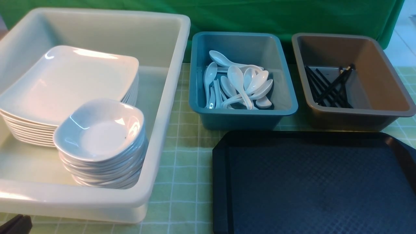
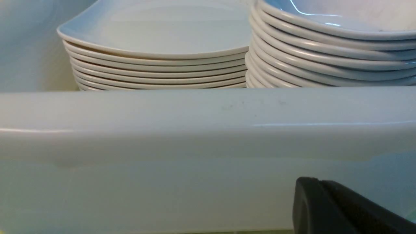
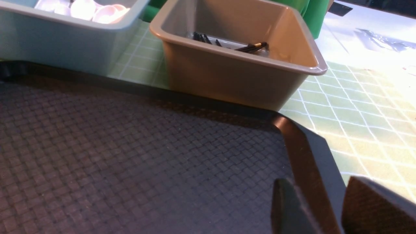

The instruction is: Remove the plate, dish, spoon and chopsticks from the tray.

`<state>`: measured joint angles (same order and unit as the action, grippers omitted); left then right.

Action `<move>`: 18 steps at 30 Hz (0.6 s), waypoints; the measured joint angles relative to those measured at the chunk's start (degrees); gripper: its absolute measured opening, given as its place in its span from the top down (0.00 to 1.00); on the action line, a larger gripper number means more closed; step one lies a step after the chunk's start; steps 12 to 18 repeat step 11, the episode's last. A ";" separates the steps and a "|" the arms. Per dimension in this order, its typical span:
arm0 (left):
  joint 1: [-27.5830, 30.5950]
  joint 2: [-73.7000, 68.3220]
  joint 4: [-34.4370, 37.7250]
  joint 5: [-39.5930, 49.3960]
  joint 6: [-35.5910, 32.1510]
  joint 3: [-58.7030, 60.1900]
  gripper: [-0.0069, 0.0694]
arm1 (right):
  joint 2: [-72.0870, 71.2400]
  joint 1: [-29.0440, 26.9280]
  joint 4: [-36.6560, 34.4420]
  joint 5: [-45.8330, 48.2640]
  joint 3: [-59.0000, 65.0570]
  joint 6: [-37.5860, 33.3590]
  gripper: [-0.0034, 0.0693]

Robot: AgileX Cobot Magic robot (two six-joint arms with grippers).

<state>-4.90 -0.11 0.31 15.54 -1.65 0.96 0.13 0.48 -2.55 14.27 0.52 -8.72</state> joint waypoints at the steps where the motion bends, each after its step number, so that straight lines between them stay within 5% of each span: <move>1: 0.00 0.00 0.00 0.00 0.00 0.00 0.91 | 0.00 0.00 0.00 0.00 0.00 0.00 0.62; 18: 0.00 0.01 0.00 0.00 0.00 0.00 0.89 | 0.00 0.00 0.00 0.00 0.00 0.01 0.62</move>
